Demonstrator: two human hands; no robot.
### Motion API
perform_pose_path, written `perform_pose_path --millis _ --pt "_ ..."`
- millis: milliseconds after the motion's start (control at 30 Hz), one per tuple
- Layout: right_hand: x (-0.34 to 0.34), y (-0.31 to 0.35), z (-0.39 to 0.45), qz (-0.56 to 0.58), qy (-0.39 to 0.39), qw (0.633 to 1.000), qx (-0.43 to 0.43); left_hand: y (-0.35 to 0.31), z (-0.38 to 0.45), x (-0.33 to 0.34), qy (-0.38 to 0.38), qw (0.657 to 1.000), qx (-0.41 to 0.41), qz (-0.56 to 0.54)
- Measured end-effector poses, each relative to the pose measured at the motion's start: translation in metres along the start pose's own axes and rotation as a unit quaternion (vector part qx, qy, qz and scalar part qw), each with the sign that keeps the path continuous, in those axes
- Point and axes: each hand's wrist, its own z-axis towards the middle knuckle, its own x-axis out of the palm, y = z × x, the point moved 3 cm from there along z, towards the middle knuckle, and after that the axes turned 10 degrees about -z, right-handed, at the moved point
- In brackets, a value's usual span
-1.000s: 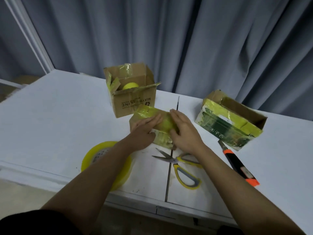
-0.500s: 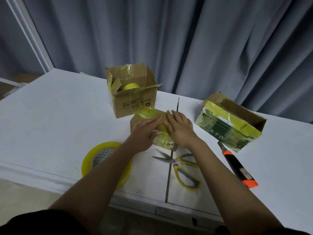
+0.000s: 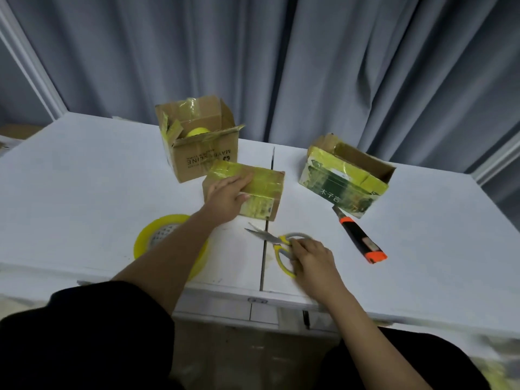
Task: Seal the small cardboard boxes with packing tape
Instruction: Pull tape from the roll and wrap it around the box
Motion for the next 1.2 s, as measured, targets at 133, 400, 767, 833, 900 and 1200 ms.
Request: perform_pose_path --millis 133,400,767,833,900,1200 --pt "-0.021 -0.01 -0.025 -0.057 -0.031 0.997 0.043 -0.013 -0.005 0.007 -0.031 0.999 -0.006 0.019" --pt "-0.044 -0.036 -0.012 0.011 -0.096 0.977 0.19 -0.06 -0.013 0.025 -0.051 0.992 0.049 0.108" --pt "-0.034 0.023 0.006 0.046 -0.277 0.951 0.127 0.01 -0.111 -0.05 -0.172 0.977 -0.118 0.037" --pt "-0.039 0.051 0.0 0.093 -0.302 0.947 0.053 0.023 -0.13 -0.038 -0.087 0.976 -0.176 0.099" --pt "-0.043 0.079 -0.003 0.137 -0.281 0.949 -0.024 0.029 -0.14 -0.024 -0.009 0.975 -0.165 0.148" --pt "-0.051 0.134 0.018 0.487 0.075 0.868 -0.061 0.027 -0.186 -0.044 -0.06 0.991 -0.073 -0.1"
